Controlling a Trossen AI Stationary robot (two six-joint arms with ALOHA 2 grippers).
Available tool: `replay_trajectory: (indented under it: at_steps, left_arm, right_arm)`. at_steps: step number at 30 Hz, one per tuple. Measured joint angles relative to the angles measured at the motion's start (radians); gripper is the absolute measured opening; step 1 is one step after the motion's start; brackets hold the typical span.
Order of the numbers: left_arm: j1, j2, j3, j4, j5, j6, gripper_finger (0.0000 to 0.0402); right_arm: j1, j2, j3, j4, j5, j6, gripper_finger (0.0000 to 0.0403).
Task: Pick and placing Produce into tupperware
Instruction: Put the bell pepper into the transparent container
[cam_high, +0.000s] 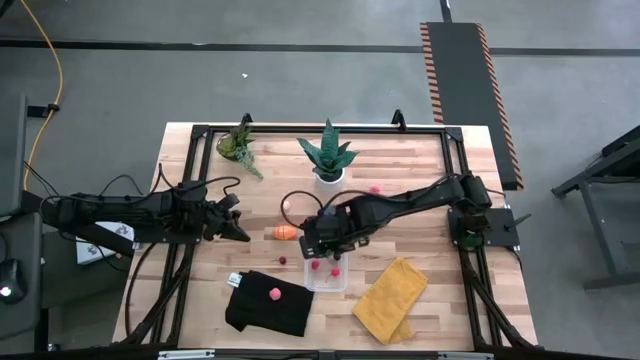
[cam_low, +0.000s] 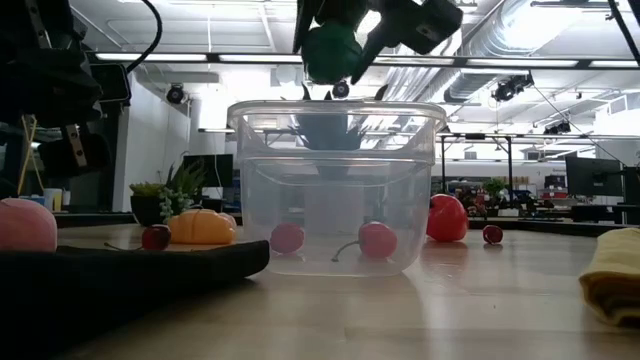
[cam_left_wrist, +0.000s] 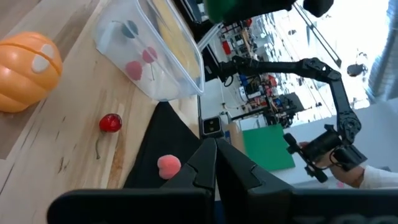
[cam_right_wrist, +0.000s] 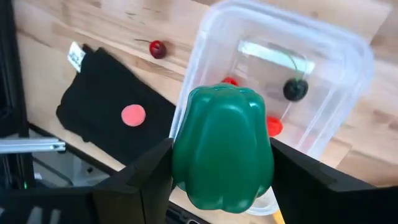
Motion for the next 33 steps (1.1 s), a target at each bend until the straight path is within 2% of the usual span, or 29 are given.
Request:
replay_trajectory:
  at_steps: [7, 18, 33]
  left_arm:
    - [0.0, 0.0, 0.0, 0.0, 0.021, 0.05, 0.0001]
    - [0.0, 0.0, 0.0, 0.0, 0.034, 0.069, 0.0001]
    - [0.0, 0.0, 0.0, 0.0, 0.053, 0.094, 0.0001]
  right_arm:
    - [0.027, 0.044, 0.0, 0.014, 0.002, 0.136, 0.0213]
    - [0.027, 0.075, 0.001, 0.025, 0.028, 0.245, 0.0213]
    - [0.018, 0.113, 0.0, 0.017, 0.02, 0.27, 0.0213]
